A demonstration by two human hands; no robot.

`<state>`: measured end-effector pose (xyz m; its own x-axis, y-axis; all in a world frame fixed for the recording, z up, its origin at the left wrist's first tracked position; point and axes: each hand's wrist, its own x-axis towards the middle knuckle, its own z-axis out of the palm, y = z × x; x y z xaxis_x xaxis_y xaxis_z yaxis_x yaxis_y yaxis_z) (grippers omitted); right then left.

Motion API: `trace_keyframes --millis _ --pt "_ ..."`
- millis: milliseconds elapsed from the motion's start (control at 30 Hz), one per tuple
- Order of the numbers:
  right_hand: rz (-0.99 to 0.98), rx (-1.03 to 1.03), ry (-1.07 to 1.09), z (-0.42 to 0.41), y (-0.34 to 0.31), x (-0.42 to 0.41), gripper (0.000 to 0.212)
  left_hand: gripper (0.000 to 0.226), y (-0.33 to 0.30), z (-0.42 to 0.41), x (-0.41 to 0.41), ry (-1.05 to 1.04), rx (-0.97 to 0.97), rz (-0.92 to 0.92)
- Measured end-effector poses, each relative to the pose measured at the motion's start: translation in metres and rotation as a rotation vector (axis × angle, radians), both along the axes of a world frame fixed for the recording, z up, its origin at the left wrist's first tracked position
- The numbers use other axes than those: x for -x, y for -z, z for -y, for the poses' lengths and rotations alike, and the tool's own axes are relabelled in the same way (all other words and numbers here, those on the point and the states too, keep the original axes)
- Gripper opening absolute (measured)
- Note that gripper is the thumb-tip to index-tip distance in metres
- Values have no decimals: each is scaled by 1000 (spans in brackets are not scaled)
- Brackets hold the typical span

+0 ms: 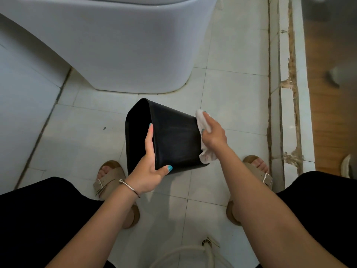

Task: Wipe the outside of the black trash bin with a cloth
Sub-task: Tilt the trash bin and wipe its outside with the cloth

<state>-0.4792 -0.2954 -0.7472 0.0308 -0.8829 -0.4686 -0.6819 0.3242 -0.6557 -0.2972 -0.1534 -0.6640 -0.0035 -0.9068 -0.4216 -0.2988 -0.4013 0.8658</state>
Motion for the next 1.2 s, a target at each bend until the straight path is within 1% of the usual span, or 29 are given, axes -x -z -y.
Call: trace_keyframes --millis 167,333,467,567,667,733,1033,1133,1200 --pt "-6 29 -89 0 -13 -15 68 112 4 0 -5 6 11 12" --pt "56 164 -191 -16 -31 -35 69 112 5 2 -9 44 19 36" --pt "167 308 -327 -28 -62 -61 70 112 4 4 -6 86 53 75" --pt "218 376 -401 -36 -76 -71 71 111 4 4 -5 95 82 94" --pt "237 430 -356 -41 -68 -67 71 109 3 6 -3 100 87 99" --pt "225 431 -317 -43 -58 -62 72 108 2 8 -2 108 79 94" --pt "94 330 -260 -42 -26 -41 70 110 12 -3 -16 -8 7 36" --pt "68 301 -197 -41 -17 -29 71 109 12 -4 -16 -29 -3 32" --pt "35 256 -118 -40 -13 -21 71 109 12 -4 -14 -39 5 40"
